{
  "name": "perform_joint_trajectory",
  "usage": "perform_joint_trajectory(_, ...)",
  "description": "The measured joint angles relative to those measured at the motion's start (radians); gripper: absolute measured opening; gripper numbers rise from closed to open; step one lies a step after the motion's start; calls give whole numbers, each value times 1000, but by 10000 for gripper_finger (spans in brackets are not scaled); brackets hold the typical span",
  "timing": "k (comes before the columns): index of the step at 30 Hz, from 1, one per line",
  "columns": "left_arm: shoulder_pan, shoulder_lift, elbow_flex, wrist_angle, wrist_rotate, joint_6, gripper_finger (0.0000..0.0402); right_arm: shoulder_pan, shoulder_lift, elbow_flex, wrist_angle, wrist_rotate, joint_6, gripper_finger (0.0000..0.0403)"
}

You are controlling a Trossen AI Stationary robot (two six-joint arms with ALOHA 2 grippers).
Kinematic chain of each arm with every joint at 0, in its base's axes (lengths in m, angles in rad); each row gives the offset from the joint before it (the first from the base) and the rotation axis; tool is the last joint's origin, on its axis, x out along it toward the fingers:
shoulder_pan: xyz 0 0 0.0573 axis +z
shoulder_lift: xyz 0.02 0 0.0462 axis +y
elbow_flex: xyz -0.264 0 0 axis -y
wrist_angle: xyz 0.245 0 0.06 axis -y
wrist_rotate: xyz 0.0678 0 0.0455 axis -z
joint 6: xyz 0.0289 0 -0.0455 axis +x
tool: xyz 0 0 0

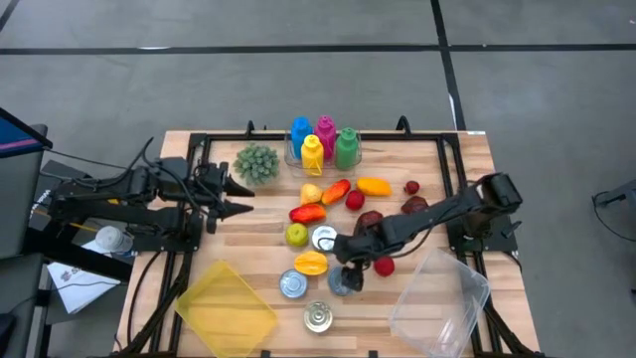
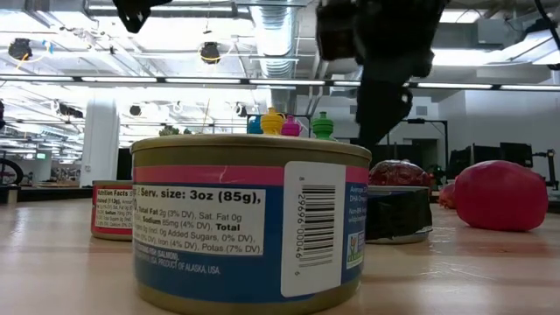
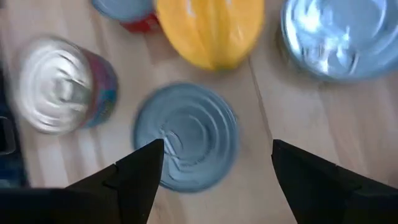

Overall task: Pick & Place Food Item
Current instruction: Put the blue tuna can into the yellow bin

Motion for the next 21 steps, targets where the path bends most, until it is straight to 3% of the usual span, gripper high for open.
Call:
perform_joint_trajectory(14, 0, 0, -18, 0, 38, 2, 177, 2, 163, 78, -45, 1, 144, 279)
perform_joint_trajectory(17, 0, 0, -18, 0, 37, 2, 174, 2, 164, 89, -92, 5, 144, 250)
perform_joint_trajectory(21, 0, 0, -17, 0, 37, 1, 171, 3, 163, 91, -114, -3, 137, 167)
